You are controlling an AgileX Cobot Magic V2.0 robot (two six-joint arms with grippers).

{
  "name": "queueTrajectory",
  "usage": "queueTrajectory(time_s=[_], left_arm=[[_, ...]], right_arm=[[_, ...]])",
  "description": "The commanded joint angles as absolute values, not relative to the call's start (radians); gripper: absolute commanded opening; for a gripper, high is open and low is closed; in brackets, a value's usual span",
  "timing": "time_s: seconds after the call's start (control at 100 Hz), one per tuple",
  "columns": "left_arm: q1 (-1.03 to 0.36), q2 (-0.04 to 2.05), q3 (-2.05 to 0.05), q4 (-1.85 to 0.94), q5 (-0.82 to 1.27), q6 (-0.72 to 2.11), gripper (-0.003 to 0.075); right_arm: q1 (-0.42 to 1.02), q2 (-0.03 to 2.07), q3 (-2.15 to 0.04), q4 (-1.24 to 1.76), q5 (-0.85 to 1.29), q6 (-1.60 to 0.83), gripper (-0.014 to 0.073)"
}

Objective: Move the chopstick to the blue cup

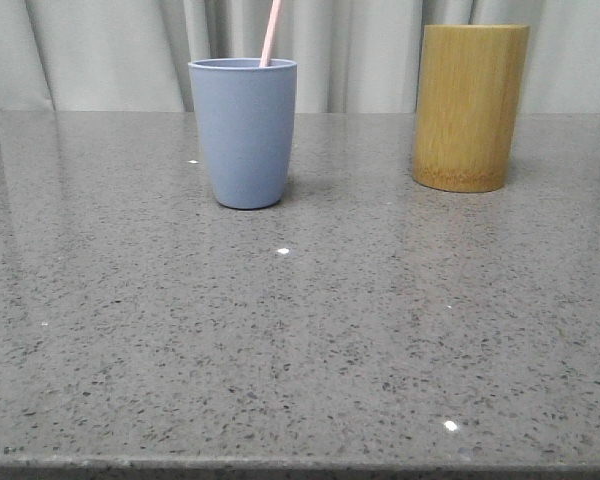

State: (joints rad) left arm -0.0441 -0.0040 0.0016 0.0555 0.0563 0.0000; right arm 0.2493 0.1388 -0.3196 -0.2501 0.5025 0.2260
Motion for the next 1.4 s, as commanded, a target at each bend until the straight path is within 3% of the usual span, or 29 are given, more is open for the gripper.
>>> queueTrajectory(time_s=[0.0, 0.23, 0.51, 1.39], left_arm=[[-0.041, -0.038, 0.012, 0.052, -0.019, 0.000, -0.0019], [-0.041, -0.038, 0.012, 0.052, -0.019, 0.000, -0.0019], [-0.041, -0.038, 0.012, 0.052, -0.019, 0.000, -0.0019], [-0.041, -0.038, 0.012, 0.052, -0.019, 0.000, -0.0019]], right_arm=[[0.175, 0.101, -0.298, -0.179, 0.383, 0.163, -0.0067], [0.039, -0.028, -0.149, -0.023, 0.237, 0.049, -0.0067], [0.030, -0.031, -0.030, -0.023, 0.083, 0.051, -0.0067], [0.030, -0.031, 0.028, -0.023, 0.041, 0.051, -0.0067]])
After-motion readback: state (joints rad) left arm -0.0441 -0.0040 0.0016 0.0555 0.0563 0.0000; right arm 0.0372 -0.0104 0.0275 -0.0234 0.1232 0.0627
